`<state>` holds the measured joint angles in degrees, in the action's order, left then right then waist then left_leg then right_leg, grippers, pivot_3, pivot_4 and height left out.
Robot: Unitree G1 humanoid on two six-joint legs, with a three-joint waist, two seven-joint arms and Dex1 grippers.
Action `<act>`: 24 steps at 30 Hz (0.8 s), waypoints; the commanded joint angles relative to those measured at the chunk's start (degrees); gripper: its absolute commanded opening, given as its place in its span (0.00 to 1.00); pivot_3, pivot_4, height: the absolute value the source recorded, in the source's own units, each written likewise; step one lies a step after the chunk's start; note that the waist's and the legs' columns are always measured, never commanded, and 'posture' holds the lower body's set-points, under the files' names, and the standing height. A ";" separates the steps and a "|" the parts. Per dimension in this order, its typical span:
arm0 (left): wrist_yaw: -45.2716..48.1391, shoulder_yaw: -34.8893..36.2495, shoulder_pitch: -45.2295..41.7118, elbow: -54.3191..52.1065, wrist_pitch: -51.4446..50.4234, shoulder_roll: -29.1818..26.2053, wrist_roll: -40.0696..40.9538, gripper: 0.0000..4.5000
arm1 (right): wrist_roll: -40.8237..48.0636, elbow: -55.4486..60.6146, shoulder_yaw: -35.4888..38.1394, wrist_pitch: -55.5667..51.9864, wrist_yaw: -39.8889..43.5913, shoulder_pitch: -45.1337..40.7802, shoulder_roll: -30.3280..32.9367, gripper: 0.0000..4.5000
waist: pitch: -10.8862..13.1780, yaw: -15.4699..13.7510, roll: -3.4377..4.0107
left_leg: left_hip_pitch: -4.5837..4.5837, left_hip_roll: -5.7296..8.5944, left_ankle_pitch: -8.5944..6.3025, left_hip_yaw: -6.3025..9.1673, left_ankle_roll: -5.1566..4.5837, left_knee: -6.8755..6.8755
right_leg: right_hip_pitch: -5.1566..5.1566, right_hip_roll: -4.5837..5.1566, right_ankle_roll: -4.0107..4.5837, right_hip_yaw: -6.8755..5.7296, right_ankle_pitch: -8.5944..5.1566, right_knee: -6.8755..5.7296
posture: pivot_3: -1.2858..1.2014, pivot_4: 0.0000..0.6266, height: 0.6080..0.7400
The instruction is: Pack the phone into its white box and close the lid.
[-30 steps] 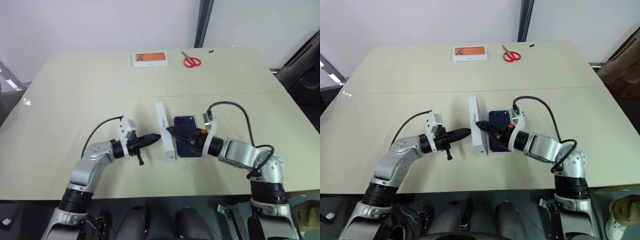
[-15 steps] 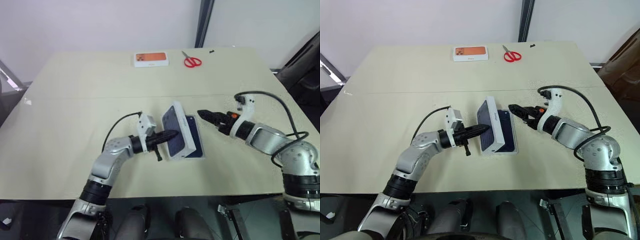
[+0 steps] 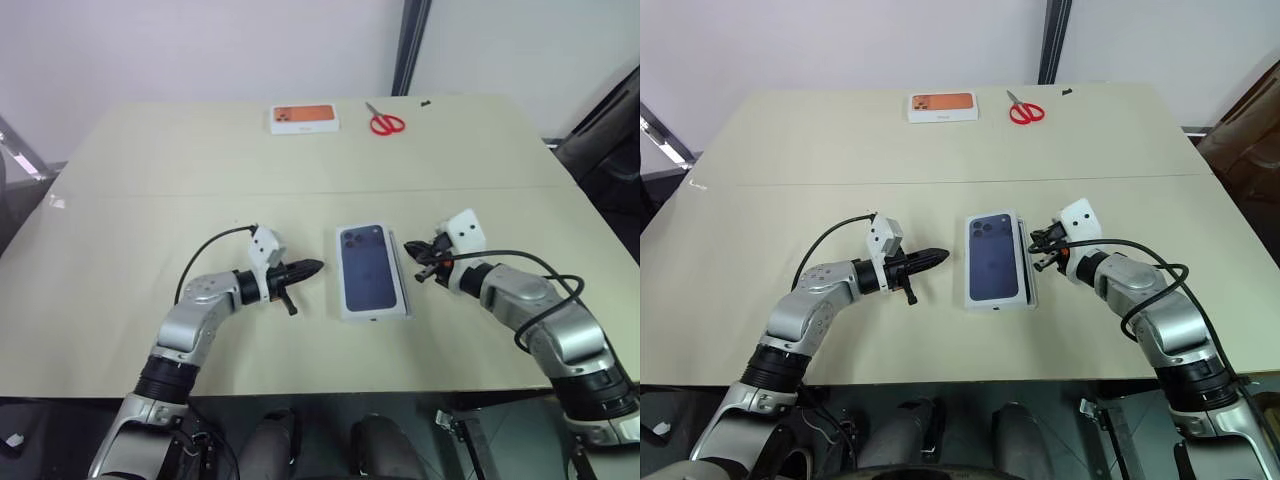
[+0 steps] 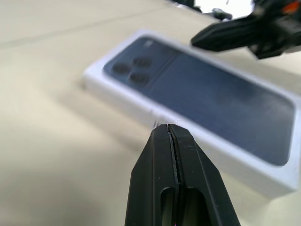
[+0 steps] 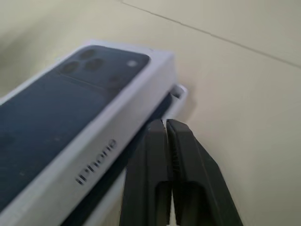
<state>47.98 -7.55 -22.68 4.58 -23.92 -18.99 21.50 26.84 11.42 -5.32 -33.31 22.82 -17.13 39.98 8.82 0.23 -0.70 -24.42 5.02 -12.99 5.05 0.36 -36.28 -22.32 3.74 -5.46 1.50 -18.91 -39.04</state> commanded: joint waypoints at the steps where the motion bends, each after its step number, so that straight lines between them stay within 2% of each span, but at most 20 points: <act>1: -0.73 -0.77 -2.63 1.61 -3.13 2.02 0.30 0.00 | -3.41 1.97 0.14 1.70 1.82 -0.29 -0.41 0.01 | 0.00 -0.04 0.00 | 0.00 0.00 0.00 0.00 0.00 0.01 | 0.00 0.00 0.00 0.00 0.00 0.00 | 0.52 0.24 0.95; 10: -0.19 -4.52 -6.05 5.29 -4.18 5.29 -2.64 0.00 | -7.75 2.74 0.06 1.33 4.84 -0.41 -1.88 0.01 | 0.01 0.38 -0.01 | 0.01 0.00 0.01 0.00 0.02 0.03 | -0.03 -0.02 0.00 0.01 0.00 -0.01 | 0.52 0.24 0.95; 17: -1.69 -1.16 -8.46 2.05 -7.16 7.66 0.30 0.00 | -10.66 3.73 -0.82 2.08 6.61 0.54 -2.52 0.01 | 0.01 0.30 -0.01 | 0.00 0.00 0.02 0.01 0.04 0.01 | -0.03 -0.01 0.00 0.01 0.00 -0.01 | 0.52 0.24 0.95; 24: -1.31 -2.28 -8.63 0.53 -9.14 7.69 -0.32 0.00 | -12.63 3.00 -0.15 2.00 7.56 0.01 -3.37 0.01 | 0.00 0.37 -0.01 | 0.01 0.00 0.04 0.01 0.07 0.02 | -0.03 -0.02 0.00 0.01 0.00 -0.02 | 0.52 0.24 0.95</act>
<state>46.07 -8.94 -30.13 7.98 -32.42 -12.22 19.96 14.11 12.31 -5.28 -32.21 29.00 -16.51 37.28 8.82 0.60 -0.71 -24.41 5.02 -12.95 5.06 0.43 -36.26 -22.34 3.72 -5.46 1.51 -18.91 -39.06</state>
